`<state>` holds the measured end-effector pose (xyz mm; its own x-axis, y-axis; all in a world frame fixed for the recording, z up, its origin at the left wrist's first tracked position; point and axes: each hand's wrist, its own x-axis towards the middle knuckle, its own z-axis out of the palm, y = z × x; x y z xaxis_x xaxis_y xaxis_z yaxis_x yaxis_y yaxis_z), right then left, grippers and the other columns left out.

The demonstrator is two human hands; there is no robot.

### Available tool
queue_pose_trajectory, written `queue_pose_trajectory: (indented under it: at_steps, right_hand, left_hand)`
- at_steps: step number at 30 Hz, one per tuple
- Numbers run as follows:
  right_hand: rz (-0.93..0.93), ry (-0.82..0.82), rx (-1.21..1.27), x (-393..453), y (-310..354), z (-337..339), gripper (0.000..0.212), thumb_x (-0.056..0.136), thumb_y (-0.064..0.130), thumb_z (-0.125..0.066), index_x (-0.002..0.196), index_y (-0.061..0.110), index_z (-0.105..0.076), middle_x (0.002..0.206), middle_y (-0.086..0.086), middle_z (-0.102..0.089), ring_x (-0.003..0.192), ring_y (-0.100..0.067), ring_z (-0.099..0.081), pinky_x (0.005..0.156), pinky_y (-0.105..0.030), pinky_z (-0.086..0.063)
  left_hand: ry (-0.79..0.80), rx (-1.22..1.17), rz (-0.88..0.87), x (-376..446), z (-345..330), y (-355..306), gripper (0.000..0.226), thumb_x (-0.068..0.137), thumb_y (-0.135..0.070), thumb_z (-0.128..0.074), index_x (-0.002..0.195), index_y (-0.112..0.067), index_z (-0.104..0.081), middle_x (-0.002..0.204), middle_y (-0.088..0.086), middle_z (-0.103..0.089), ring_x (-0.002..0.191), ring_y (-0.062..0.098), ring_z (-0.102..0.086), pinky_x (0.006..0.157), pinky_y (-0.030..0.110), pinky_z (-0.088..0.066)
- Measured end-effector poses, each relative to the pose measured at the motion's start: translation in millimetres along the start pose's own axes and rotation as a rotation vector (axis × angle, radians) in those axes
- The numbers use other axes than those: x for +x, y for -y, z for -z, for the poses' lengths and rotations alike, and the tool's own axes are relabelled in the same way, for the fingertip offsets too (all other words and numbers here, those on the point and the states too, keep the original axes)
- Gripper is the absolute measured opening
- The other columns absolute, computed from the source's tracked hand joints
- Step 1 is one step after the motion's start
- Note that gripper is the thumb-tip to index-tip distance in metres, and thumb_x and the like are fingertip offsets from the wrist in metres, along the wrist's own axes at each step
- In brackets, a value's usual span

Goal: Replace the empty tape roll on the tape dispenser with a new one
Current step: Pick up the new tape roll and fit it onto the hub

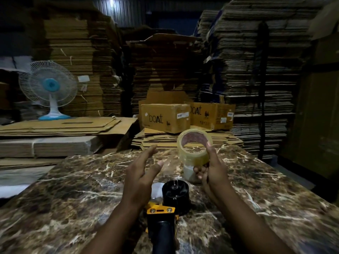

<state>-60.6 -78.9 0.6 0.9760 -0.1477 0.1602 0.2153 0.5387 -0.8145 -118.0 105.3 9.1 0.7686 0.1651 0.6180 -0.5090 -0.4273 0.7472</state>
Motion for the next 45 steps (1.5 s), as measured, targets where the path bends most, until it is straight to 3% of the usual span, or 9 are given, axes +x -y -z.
queue_pose_trajectory:
  at_steps: [4,13,19,24,28,30,34,40,45]
  right_hand:
    - [-0.022,0.052,-0.026,-6.4,-5.5,-4.4,0.042,0.097,0.047,-0.055,0.113,0.008,-0.058,0.068,-0.008,-0.059,0.039,-0.012,-0.050,0.033,-0.017,-0.032]
    - [-0.034,0.020,-0.052,-7.7,-9.0,-5.8,0.047,0.099,0.046,-0.053,0.121,0.005,-0.056,0.069,-0.010,-0.061,0.038,-0.013,-0.050,0.032,-0.018,-0.031]
    - [-0.058,0.001,-0.032,-6.4,-8.7,-2.6,0.057,0.097,0.053,-0.051,0.127,0.005,-0.056,0.082,-0.019,-0.063,0.040,-0.014,-0.056,0.033,-0.019,-0.040]
    - [-0.045,-0.023,-0.094,-4.0,-10.5,0.8,0.056,0.096,0.059,-0.049,0.124,0.012,-0.063,0.065,-0.003,-0.061,0.040,-0.007,-0.048,0.032,-0.019,-0.033]
    - [-0.021,-0.082,-0.139,-7.0,-7.6,-0.5,0.049,0.097,0.057,-0.048,0.121,0.020,-0.068,0.115,-0.013,-0.072,0.091,-0.025,-0.070,0.059,-0.031,-0.053]
    - [-0.013,-0.092,-0.113,-9.9,-2.3,-1.4,0.042,0.099,0.047,-0.051,0.132,0.021,-0.058,0.124,-0.014,-0.066,0.101,-0.031,-0.065,0.050,-0.030,-0.052]
    - [0.029,0.038,-0.118,-11.7,4.3,-2.6,0.034,0.104,0.039,-0.047,0.137,0.043,-0.051,0.137,-0.007,-0.053,0.114,-0.038,-0.059,0.043,-0.027,-0.051]
    - [-0.108,0.338,0.136,-15.7,11.9,-0.2,0.022,0.099,0.027,-0.056,0.120,0.024,-0.058,0.144,-0.025,-0.050,0.108,-0.040,-0.059,0.046,-0.032,-0.057]
    - [-0.124,0.554,0.083,-18.6,18.2,10.3,0.085,0.061,-0.019,-0.059,0.125,0.035,-0.049,0.135,-0.021,-0.042,0.105,-0.041,-0.058,0.066,-0.035,-0.064]
  left_hand:
    - [0.039,0.121,0.042,-2.0,-11.1,-6.7,0.078,0.066,-0.066,-0.066,0.135,-0.032,-0.052,0.115,-0.012,-0.066,0.108,0.004,-0.060,0.091,0.038,-0.053]
    - [-0.009,0.153,0.064,5.5,-12.9,2.6,0.019,0.077,-0.023,-0.080,0.095,-0.019,-0.080,0.088,-0.008,-0.077,0.082,0.000,-0.071,0.079,0.033,-0.061]
    - [0.026,0.061,0.072,7.9,-10.1,5.2,0.018,0.078,-0.012,-0.079,0.095,-0.012,-0.080,0.086,-0.001,-0.078,0.076,0.003,-0.073,0.074,0.021,-0.060]
    - [0.034,0.045,0.061,8.4,-6.6,5.0,0.013,0.080,-0.015,-0.077,0.092,-0.016,-0.080,0.079,-0.006,-0.077,0.071,-0.002,-0.071,0.066,0.013,-0.054]
    - [0.043,0.060,0.001,5.9,-7.0,2.0,0.008,0.081,-0.015,-0.076,0.088,-0.016,-0.081,0.074,-0.009,-0.076,0.069,-0.001,-0.071,0.063,0.011,-0.052]
    - [0.034,0.060,-0.030,5.3,-6.5,0.2,0.006,0.080,-0.016,-0.077,0.085,-0.018,-0.081,0.070,-0.012,-0.074,0.068,-0.001,-0.071,0.062,0.011,-0.053]
    - [-0.008,-0.012,-0.024,5.4,-4.2,-3.2,0.008,0.077,-0.014,-0.080,0.079,-0.021,-0.080,0.064,-0.012,-0.074,0.064,0.003,-0.071,0.061,0.015,-0.054]
    - [-0.020,-0.133,0.003,7.3,0.4,-3.4,0.005,0.077,-0.013,-0.078,0.078,-0.017,-0.079,0.067,0.000,-0.076,0.063,0.019,-0.073,0.063,0.038,-0.061]
    - [-0.065,-0.272,0.063,11.6,5.3,-5.0,0.006,0.079,-0.009,-0.075,0.084,-0.006,-0.078,0.071,0.007,-0.077,0.067,0.020,-0.074,0.058,0.026,-0.057]
